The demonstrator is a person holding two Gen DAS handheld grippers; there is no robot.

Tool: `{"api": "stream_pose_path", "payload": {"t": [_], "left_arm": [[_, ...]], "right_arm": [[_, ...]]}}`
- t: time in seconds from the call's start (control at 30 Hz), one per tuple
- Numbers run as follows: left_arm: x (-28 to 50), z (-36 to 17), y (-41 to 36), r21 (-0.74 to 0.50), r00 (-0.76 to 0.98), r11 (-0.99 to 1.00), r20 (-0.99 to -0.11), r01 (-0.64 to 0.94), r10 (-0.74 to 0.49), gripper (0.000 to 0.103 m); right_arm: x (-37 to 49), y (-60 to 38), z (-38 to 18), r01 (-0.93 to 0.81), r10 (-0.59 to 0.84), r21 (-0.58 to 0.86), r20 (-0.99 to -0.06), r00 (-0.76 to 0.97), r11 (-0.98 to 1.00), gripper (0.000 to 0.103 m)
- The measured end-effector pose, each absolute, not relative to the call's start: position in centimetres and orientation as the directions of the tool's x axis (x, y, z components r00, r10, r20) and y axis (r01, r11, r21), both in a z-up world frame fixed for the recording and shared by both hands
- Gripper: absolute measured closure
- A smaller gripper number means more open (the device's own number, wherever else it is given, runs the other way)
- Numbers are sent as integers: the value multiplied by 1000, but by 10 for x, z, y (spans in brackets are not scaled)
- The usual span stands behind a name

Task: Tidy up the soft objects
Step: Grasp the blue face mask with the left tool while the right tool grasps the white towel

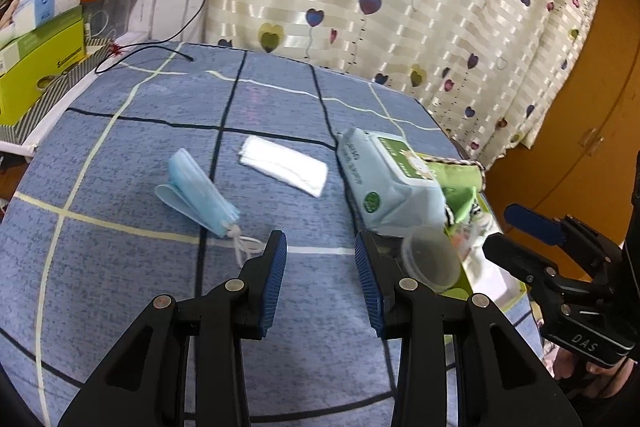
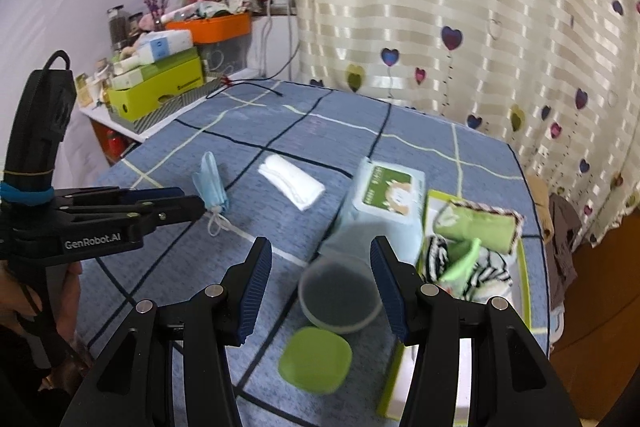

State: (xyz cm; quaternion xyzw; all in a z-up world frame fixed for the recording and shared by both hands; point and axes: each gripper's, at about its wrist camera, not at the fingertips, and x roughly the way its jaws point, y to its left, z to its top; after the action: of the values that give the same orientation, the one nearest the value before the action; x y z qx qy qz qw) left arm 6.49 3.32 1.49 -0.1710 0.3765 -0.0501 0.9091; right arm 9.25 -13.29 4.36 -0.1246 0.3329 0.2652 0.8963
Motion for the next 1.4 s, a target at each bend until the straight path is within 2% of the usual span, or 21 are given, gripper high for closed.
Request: {"api": "stream_pose_path", "payload": {"t": [0.67,0.9,0.97,1.13,1.2,1.23,1.4], "left_arm": [[101,-26,101,-436,667,867,-723,-242,-177,66],[124,-42,104,-420,631,845,-764,-331,-133,66],[131,-45,105,-419,624,837,-772,-353,-124,58],[143,-56,103,-372,587,852,-804,-368,-98,58],[143,-60,106,-377,589,848,-802,-372,-98,65],[143,-62,108,-378,588,849,-803,-370,-100,75],[137,-60,111,-392,610,853,-784,-344,-114,83]], "right_arm": [[129,-78,32,-641,414,-70,-710,570,764,52],[138,-76,29,-644,413,-64,-719,560,762,52],[142,-77,27,-646,415,-60,-721,556,761,52],[151,-73,25,-651,415,-59,-726,548,756,52],[155,-70,25,-657,411,-70,-729,547,751,52],[156,-68,25,-659,409,-74,-730,547,748,52],[169,-55,22,-683,394,-104,-750,531,723,52]]}}
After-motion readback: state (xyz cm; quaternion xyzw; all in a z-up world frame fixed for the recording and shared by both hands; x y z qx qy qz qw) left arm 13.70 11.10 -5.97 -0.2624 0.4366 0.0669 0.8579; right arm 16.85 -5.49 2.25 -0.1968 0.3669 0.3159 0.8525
